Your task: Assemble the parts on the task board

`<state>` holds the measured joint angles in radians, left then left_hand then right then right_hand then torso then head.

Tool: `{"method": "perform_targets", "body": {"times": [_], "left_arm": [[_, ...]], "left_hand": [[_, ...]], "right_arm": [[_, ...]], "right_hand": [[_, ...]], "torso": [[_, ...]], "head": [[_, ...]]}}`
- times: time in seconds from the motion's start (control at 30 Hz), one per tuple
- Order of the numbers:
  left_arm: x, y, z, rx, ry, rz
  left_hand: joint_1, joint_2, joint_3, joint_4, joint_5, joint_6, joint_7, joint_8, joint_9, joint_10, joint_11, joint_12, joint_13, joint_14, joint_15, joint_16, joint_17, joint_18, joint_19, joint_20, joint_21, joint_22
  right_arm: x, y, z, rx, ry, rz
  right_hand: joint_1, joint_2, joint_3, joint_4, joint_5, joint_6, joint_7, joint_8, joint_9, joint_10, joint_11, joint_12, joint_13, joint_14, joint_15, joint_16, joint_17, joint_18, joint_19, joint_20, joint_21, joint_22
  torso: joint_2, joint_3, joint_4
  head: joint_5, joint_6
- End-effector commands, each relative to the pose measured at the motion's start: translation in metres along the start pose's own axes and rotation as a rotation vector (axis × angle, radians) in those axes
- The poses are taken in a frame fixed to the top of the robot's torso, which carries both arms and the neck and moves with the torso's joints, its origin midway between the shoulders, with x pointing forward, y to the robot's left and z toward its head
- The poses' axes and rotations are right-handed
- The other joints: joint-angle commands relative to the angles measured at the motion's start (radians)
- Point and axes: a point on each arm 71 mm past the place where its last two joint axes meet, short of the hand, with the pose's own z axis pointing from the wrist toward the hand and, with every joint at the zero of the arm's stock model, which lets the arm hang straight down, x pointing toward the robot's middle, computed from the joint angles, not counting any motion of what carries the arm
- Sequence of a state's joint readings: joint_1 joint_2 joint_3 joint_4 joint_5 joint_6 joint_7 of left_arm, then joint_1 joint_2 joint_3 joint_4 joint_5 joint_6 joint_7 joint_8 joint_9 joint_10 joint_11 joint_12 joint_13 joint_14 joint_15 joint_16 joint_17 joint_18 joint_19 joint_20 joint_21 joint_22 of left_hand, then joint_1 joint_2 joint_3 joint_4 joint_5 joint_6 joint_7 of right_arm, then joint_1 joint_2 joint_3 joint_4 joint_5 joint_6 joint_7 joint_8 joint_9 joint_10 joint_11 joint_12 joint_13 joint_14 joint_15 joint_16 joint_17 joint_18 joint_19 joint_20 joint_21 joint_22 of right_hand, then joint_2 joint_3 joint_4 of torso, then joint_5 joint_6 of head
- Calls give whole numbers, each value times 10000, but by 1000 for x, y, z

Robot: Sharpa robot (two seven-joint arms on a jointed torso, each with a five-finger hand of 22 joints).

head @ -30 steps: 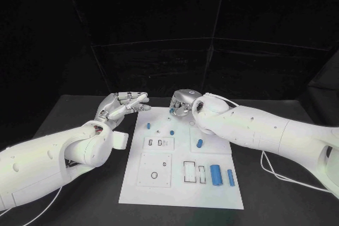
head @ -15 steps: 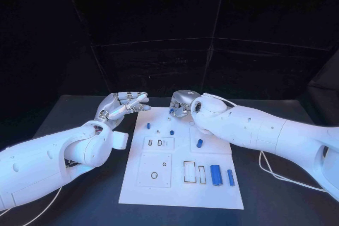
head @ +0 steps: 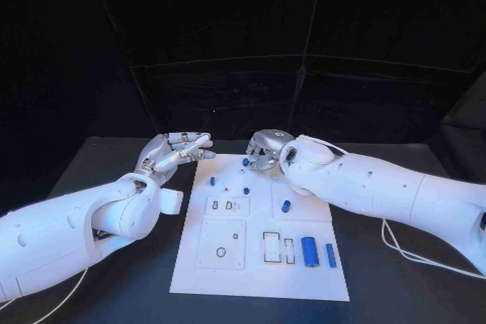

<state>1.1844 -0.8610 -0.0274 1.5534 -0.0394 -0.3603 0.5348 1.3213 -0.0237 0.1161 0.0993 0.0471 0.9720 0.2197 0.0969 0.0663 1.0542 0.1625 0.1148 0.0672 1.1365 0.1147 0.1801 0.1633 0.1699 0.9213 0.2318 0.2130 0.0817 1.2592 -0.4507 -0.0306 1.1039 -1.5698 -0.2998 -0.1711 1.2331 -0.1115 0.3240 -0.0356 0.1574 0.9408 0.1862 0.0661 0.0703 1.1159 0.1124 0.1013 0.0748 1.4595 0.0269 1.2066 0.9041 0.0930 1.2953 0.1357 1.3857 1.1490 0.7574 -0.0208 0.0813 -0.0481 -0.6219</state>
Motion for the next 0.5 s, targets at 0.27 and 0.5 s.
{"method": "perform_targets", "body": {"times": [0.27,0.5], "left_arm": [[-3,-2,-1,84,89,-5],[-3,-2,0,76,108,-16]], "left_hand": [[-85,34,-11,-90,41,74,25,-41,-6,29,49,-54,-5,-16,55,-62,21,146,39,47,-42,-21],[-85,40,-11,-98,41,87,18,-40,-4,44,43,-53,-2,-11,52,-67,25,148,41,46,-46,-25]], "right_arm": [[-21,-47,-50,817,45,1699],[-25,-75,-71,1494,501,2000]], "right_hand": [[282,-257,-561,266,331,87,-357,48,19,2305,-531,1461,847,287,-437,749,1024,-221,641,-371,456,872],[725,-283,-1942,921,425,-265,-453,108,34,2067,-620,3448,3002,401,-532,1395,1986,-344,961,-471,706,1404]], "torso": [[-19,54,-150],[-18,90,-249]], "head": [[-73,125],[-88,178]]}}
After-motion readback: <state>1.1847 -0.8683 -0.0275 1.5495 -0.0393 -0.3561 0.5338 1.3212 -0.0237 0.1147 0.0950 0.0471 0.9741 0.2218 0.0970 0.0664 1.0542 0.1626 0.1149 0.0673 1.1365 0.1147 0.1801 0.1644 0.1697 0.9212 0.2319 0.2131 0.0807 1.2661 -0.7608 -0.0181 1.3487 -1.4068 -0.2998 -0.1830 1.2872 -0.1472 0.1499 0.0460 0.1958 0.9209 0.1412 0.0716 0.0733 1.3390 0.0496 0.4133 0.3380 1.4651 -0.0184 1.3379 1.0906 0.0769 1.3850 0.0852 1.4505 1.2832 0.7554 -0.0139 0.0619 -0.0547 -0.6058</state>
